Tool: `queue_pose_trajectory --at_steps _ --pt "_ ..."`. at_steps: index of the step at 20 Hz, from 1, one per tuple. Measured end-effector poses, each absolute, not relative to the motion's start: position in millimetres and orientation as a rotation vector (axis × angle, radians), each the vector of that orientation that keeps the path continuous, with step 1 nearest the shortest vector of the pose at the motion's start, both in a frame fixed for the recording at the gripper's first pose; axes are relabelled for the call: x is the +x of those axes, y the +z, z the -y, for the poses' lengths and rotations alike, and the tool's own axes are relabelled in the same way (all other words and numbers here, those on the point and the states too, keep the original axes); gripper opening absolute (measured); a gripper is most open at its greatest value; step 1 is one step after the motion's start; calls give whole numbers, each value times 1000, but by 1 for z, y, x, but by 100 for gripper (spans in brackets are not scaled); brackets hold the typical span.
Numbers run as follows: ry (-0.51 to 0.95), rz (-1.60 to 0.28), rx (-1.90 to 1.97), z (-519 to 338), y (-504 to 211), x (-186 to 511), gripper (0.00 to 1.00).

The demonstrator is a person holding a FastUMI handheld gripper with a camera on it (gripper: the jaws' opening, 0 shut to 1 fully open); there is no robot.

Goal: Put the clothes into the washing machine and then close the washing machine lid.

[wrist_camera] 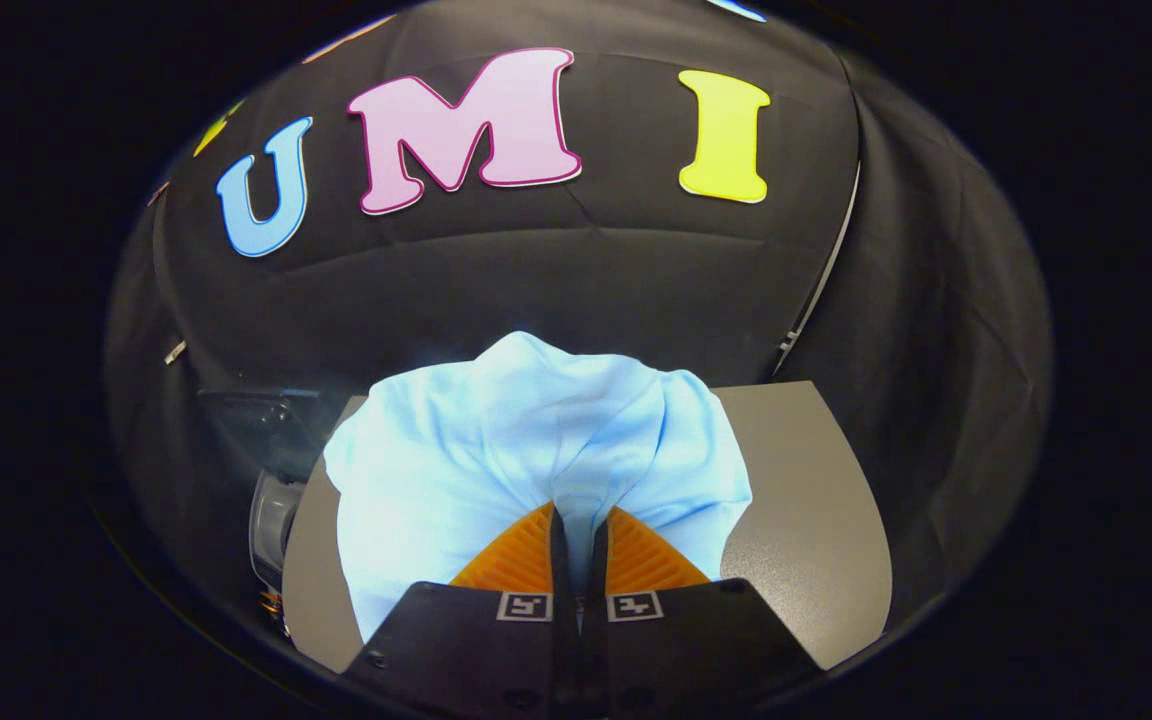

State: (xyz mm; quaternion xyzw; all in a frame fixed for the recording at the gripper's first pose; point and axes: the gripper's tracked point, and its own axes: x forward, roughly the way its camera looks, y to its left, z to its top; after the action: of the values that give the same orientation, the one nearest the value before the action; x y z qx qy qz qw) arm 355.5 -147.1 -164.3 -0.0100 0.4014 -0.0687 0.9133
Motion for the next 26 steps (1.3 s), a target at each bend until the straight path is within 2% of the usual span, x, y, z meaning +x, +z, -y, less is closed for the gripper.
queue_pose_trajectory --at_steps 5,14,20,26 --pt "-136 -746 -7 135 -128 347 5" --pt "-43 -464 -80 49 10 311 5" --pt "138 -324 -69 -64 65 300 5" --pt "383 -256 -91 -201 56 298 5"
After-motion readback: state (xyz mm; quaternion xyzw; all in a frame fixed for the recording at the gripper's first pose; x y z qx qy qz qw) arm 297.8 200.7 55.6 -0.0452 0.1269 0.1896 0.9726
